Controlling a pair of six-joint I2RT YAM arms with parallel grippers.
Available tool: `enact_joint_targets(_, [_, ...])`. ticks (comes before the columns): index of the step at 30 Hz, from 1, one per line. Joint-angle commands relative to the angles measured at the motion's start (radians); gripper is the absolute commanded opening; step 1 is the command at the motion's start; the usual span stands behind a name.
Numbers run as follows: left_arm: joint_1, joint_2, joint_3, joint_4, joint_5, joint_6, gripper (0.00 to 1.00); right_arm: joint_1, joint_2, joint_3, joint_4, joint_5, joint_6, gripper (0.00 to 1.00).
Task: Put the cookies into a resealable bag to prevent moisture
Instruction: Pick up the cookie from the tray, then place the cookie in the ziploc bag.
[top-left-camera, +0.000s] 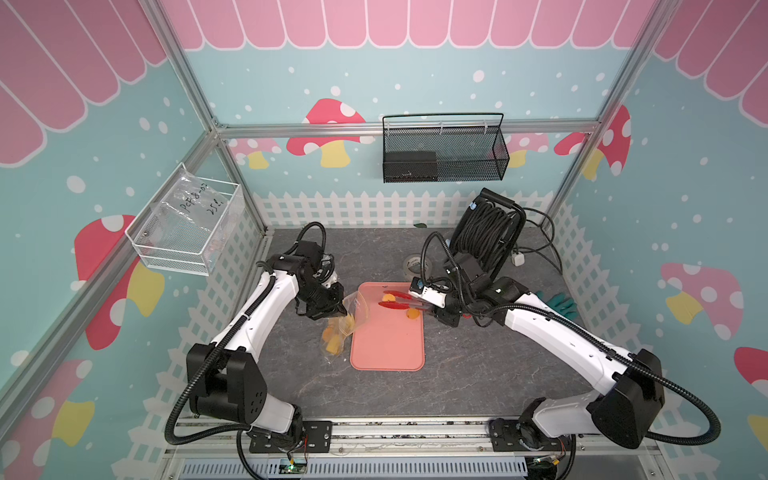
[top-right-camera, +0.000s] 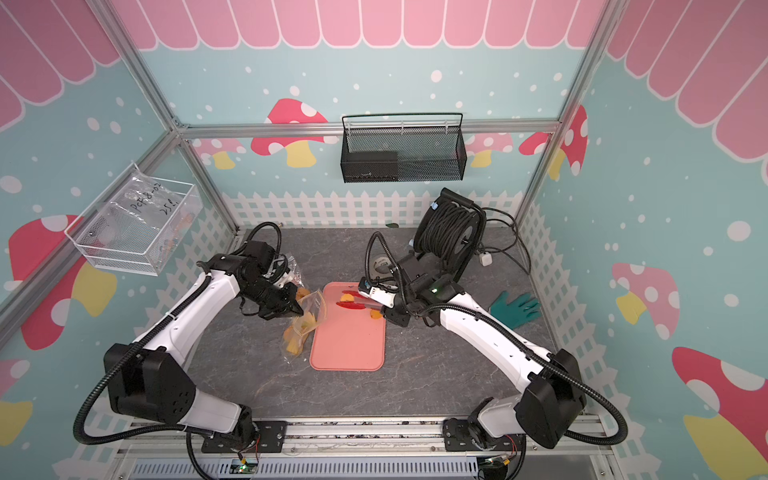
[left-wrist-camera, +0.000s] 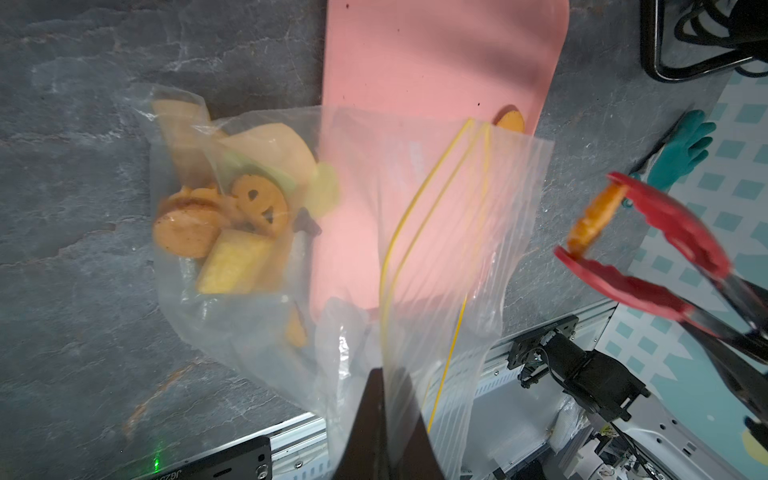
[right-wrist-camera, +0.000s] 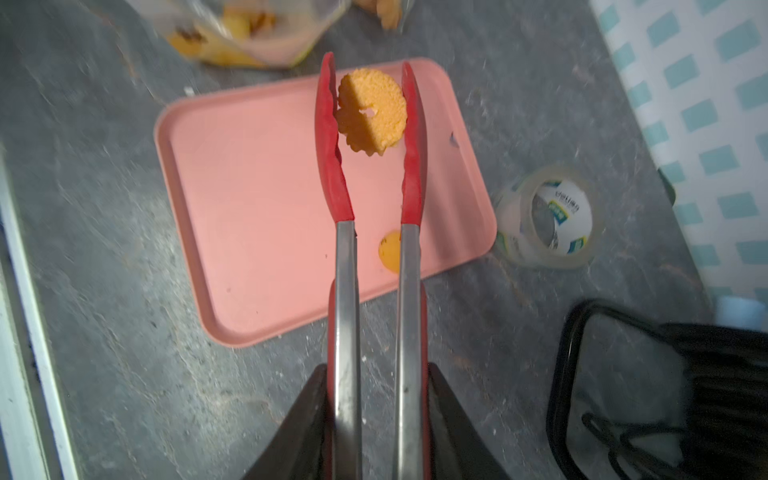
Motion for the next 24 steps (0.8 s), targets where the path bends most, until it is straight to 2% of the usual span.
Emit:
enact_joint_targets(1, [0.005, 0.005, 0.034, -0.018, 0.005, 0.024, 0.0, 0.017, -0.01, 0.054, 0.1, -0.193, 0.052, 0.36])
enact_joint_targets(4, [0.006, -0.001, 0.044, -0.017, 0.007, 0.017, 0.0, 0.045, 0.032, 0.076, 0.112, -0.228, 0.041, 0.36])
enact_joint_targets(8, [0.006, -0.001, 0.049, -0.017, 0.01, 0.012, 0.0, 0.081, 0.113, 0.095, 0.097, -0.209, 0.009, 0.36])
enact_joint_targets(12, [0.007, -0.007, 0.042, -0.017, 0.007, 0.011, 0.0, 0.102, 0.153, 0.119, 0.087, -0.199, -0.004, 0.42])
enact_joint_targets(14, [0.006, -0.007, 0.04, -0.017, 0.009, 0.009, 0.0, 0.103, 0.142, 0.117, 0.094, -0.194, 0.001, 0.51])
enact_joint_targets(17, [0.007, -0.008, 0.039, -0.017, 0.007, 0.007, 0.0, 0.097, 0.099, 0.096, 0.104, -0.156, 0.009, 0.58])
enact_joint_targets(22, [0.008, -0.004, 0.04, -0.016, 0.007, 0.01, 0.0, 0.014, -0.019, 0.022, 0.099, -0.138, 0.044, 0.58])
enact_joint_targets(24, [0.007, -0.005, 0.04, -0.015, 0.008, 0.01, 0.0, -0.036, -0.069, -0.034, 0.074, -0.089, 0.048, 0.57])
